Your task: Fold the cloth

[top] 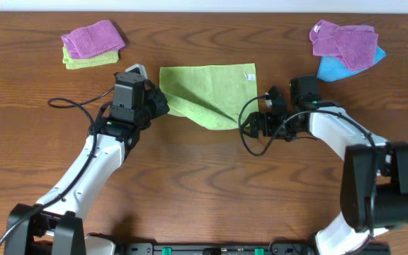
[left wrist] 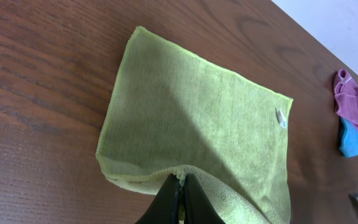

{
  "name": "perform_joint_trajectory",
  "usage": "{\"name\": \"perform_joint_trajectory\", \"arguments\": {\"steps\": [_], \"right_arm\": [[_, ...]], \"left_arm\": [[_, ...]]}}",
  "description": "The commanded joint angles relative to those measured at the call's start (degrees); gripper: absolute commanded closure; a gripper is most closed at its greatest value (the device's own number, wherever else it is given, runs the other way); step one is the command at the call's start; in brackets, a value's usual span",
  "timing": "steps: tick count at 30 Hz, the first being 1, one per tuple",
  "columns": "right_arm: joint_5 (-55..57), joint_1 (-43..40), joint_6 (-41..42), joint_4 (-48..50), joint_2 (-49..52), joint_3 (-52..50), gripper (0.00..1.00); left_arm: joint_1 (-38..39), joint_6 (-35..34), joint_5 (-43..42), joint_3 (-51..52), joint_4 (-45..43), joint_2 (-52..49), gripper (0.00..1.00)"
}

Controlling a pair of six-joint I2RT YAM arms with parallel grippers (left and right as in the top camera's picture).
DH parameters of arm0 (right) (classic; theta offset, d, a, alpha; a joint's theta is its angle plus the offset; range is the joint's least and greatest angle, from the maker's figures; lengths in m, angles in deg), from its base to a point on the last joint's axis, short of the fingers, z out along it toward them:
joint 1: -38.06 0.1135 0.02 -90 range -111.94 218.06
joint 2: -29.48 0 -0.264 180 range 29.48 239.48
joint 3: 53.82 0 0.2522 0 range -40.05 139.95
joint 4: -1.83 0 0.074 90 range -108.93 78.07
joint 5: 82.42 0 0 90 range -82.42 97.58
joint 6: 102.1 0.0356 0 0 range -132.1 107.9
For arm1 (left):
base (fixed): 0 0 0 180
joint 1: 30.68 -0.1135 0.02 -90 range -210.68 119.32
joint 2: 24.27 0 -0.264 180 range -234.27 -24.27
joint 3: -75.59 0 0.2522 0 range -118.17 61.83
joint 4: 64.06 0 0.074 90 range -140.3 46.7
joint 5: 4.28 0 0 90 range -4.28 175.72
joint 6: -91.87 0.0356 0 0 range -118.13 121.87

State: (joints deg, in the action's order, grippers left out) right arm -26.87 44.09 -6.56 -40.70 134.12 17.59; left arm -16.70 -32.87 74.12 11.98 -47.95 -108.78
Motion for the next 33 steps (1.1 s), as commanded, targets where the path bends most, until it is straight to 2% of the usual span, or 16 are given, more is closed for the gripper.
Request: {"name": "perform_joint_trajectory", "arguments": {"steps": [1,17,27,33], "right_arm": [[0.13,0.37,0.85,0.87,2.27,-0.33,0.01],[-2.27,0.35,3.3,6.12,4.26,-0.33,0.01],[-9.18,1.16,7.8,12.79,4.26,-0.33,0.01],[-14.08,1.9,9.92,13.49,4.26,-0.33,0.01]], "left_arm": [[-0.26,-0.17,0.42,-1.33,-0.26,0.81,0.94],[-0.57,0.02,0.66,-6.54,-2.43,0.81,0.94],[-0.57,0.02,0.66,-6.56,-2.43,0.81,0.94],[-0.57,0.02,1.11,-6.56,-2.43,0.81,0.94]]}}
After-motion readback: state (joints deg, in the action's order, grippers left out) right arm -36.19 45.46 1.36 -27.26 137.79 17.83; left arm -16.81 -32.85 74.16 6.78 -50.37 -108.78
